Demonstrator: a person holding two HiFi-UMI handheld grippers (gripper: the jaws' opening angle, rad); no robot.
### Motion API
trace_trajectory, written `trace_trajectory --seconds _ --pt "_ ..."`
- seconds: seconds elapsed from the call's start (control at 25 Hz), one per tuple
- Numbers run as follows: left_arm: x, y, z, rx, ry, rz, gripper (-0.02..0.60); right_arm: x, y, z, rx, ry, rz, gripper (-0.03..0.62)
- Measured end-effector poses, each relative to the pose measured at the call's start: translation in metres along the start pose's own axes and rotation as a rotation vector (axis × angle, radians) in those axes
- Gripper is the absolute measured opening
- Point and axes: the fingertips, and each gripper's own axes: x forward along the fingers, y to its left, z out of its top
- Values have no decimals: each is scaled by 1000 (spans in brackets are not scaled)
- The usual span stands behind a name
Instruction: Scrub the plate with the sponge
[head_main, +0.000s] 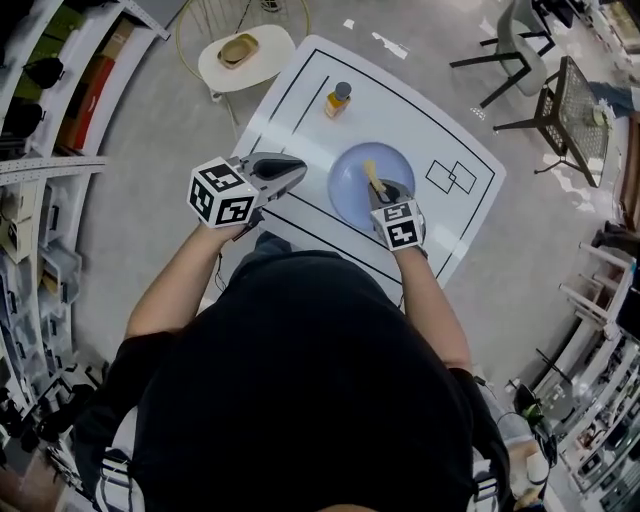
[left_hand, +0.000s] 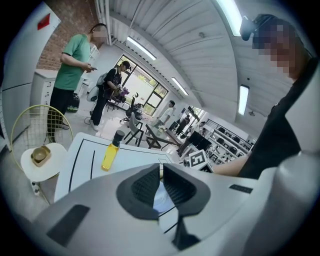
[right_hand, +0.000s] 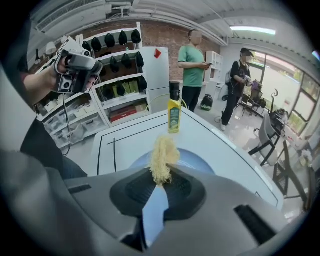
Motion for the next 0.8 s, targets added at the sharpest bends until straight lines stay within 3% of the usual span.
trace_trajectory --seconds 0.8 --pt "-16 15 -31 -79 -7 60 26 64 55 -39 -194 167 160 35"
